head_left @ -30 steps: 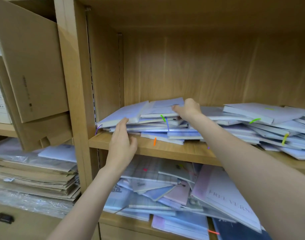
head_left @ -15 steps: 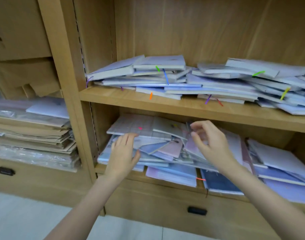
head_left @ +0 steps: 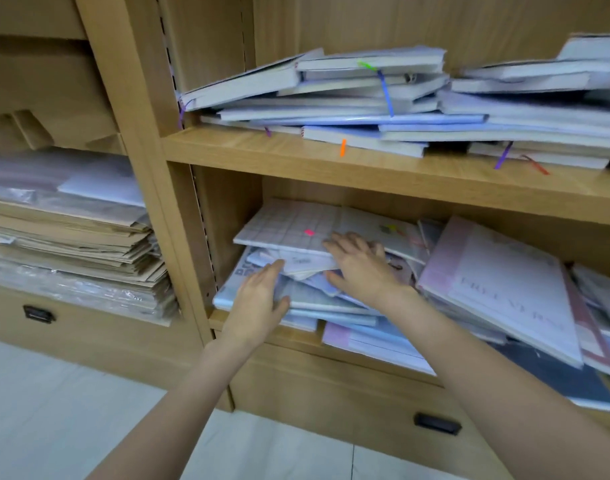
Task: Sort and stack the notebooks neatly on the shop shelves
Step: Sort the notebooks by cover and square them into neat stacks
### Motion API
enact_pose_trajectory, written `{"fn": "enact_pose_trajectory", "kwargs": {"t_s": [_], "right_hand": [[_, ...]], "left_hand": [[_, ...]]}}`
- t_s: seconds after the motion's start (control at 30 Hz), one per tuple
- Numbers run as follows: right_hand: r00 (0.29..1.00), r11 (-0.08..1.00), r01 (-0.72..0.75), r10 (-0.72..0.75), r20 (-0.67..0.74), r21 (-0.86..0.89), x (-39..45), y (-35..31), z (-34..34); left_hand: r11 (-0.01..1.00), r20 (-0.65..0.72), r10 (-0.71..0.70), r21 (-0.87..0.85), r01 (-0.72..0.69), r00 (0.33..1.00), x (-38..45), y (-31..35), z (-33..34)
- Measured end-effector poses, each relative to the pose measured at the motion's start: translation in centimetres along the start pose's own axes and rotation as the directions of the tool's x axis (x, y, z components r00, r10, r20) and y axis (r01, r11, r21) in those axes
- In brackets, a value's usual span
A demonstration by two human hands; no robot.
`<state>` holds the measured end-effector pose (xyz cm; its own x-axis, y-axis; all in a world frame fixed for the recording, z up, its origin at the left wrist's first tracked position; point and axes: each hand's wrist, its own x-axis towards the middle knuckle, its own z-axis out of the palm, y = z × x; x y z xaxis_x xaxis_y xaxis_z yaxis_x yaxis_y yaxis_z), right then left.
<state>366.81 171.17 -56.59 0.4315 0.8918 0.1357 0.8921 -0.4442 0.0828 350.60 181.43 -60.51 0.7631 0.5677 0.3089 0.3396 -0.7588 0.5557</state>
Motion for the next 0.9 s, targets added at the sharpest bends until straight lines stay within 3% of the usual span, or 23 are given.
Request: {"fn": "enact_pose_trajectory", "kwargs": {"t_s": [0.07, 0.13, 0.2, 0.3, 0.37, 0.5, 0.57, 0.73, 0.9], "right_hand": [[0.996, 0.990, 0.032, -0.043, -0.078, -0.135, 0.3, 0.1, 0.6], [0.964, 0.942, 0.118, -0.184, -0.191, -0.315, 1.1, 0.3, 0.7], [0.945, 0.873, 0.142, -0.259, -0.198, -0.466, 1.8, 0.7, 0.6], [0.913, 0.862, 0.250, -0.362, -0.189, -0.442, 1.9, 1.0, -0.4], [0.882, 0.884, 0.255, -0.378, -0.280, -0.391, 1.1, 1.6, -1.8], [0.806, 0.931, 0.262, -0.356, -0.472, -0.254, -1.8, 2.4, -2.9], [0.780, 0.909, 0.306, -0.409, -0.474, -0.281, -3.9, 2.0, -1.2], [0.818, 0.906, 0.315, -0.410, -0.404, -0.281, -4.3, -0.5, 2.4], [0.899, 0.948, 0.211, -0.284, -0.335, -0.236, -0.4, -1.3, 1.7]], "left_hand": [[0.997, -0.035, 0.003, -0.077, -0.005, 0.999, -0.5, -0.1, 0.0], [0.996, -0.074, 0.027, -0.084, -0.033, 0.997, -0.7, -0.7, 0.1], [0.998, -0.071, 0.033, -0.048, -0.037, 0.997, -0.8, -1.5, 0.1], [0.999, -0.012, -0.037, -0.020, 0.037, 0.999, -1.0, -2.5, 0.1], [0.994, 0.011, -0.091, -0.052, 0.092, 0.996, -1.3, -2.8, -0.1], [0.960, -0.026, -0.159, -0.236, 0.148, 0.987, -1.8, -1.6, -0.1], [0.936, 0.000, -0.155, -0.321, 0.146, 0.988, -1.6, -0.5, 0.2], [0.846, 0.045, -0.218, -0.490, 0.212, 0.975, -0.7, 0.9, 0.9], [0.881, 0.064, -0.190, -0.429, 0.199, 0.980, -0.9, 0.8, 0.1]]}}
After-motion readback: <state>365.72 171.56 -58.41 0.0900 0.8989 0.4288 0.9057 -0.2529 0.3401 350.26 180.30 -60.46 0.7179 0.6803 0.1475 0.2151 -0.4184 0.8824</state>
